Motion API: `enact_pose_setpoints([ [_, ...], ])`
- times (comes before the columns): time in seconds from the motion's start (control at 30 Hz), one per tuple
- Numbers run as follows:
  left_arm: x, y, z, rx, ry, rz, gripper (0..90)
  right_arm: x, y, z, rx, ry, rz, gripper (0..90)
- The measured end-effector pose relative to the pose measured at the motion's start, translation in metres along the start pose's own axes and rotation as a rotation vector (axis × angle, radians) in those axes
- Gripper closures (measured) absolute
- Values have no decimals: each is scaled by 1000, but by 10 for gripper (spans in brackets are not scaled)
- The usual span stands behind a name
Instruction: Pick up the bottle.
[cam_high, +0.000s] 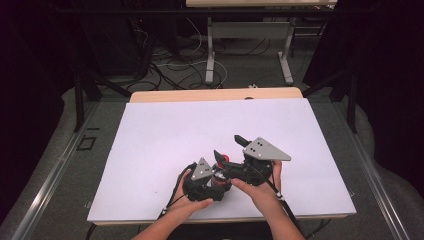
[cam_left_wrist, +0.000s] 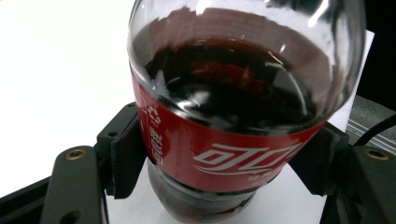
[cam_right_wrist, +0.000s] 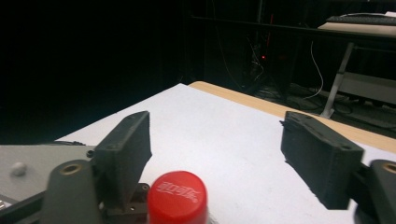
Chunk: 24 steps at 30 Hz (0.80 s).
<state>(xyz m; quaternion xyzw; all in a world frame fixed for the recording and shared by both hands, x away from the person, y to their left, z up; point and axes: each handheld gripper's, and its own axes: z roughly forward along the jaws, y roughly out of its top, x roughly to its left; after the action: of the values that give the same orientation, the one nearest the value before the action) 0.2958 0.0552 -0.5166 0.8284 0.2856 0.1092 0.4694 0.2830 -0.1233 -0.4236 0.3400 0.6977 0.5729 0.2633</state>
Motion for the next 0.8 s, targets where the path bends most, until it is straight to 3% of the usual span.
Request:
enact_pose_setpoints([
  [0.2, -2, 0, 3, 17, -10, -1, 292, 8, -8, 0, 9, -33, -25, 408],
  [0.5, -4, 1, 3, 0, -2, 2, 292, 21, -17, -4, -22, -96, -23, 518],
  [0.63, -4, 1, 2, -2, -2, 4, 292, 24, -22, -3, -21, -99, -1, 558],
  [0.8, -5, 1, 2, -6, -4, -6, 292, 29, -27, 1, -10, -130, -7, 593],
])
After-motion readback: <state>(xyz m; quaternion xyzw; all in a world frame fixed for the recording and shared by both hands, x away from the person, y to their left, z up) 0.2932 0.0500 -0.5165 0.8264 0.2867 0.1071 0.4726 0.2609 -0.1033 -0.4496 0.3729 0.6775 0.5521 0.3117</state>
